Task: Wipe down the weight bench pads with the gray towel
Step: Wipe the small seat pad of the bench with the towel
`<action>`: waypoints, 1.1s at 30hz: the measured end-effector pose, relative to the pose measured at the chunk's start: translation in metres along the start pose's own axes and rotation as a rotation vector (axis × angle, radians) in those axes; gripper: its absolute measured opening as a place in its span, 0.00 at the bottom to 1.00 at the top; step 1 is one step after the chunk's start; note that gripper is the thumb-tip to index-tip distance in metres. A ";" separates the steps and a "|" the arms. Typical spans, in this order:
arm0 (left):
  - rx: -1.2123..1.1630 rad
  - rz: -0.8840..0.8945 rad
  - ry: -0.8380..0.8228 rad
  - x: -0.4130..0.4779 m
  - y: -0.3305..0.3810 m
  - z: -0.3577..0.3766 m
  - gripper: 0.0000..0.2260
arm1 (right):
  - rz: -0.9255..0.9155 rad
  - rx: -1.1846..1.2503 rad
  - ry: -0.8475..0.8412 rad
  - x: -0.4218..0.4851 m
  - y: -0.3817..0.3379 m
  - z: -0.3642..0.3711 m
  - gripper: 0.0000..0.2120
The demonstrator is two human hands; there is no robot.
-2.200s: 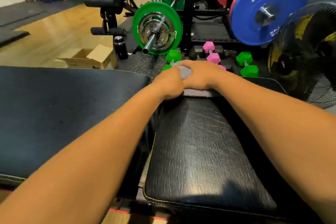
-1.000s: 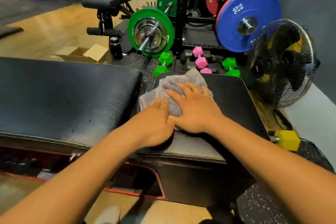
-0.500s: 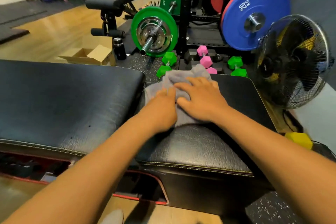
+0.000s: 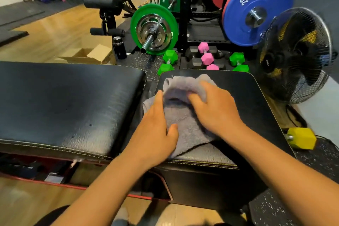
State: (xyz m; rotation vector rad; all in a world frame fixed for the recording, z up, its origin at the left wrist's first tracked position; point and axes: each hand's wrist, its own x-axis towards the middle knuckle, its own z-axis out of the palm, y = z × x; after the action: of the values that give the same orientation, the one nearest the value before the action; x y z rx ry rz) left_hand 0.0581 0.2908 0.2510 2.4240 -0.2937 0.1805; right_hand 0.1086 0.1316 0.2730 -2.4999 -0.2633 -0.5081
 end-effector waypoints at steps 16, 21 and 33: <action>0.387 0.011 -0.297 0.056 0.006 0.029 0.27 | -0.011 -0.438 -0.448 -0.002 0.085 -0.052 0.25; 0.434 -0.044 -0.298 0.145 -0.011 0.035 0.27 | 0.184 -0.516 -0.510 0.072 0.094 -0.015 0.26; 0.371 0.221 -0.325 0.004 -0.006 0.006 0.40 | -0.019 -0.463 -0.427 -0.060 0.026 -0.037 0.35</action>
State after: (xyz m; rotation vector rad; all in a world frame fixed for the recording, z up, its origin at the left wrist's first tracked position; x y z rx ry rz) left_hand 0.0636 0.2909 0.2434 2.7831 -0.7321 -0.0720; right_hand 0.0503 0.0842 0.2636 -3.0493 -0.3654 -0.0288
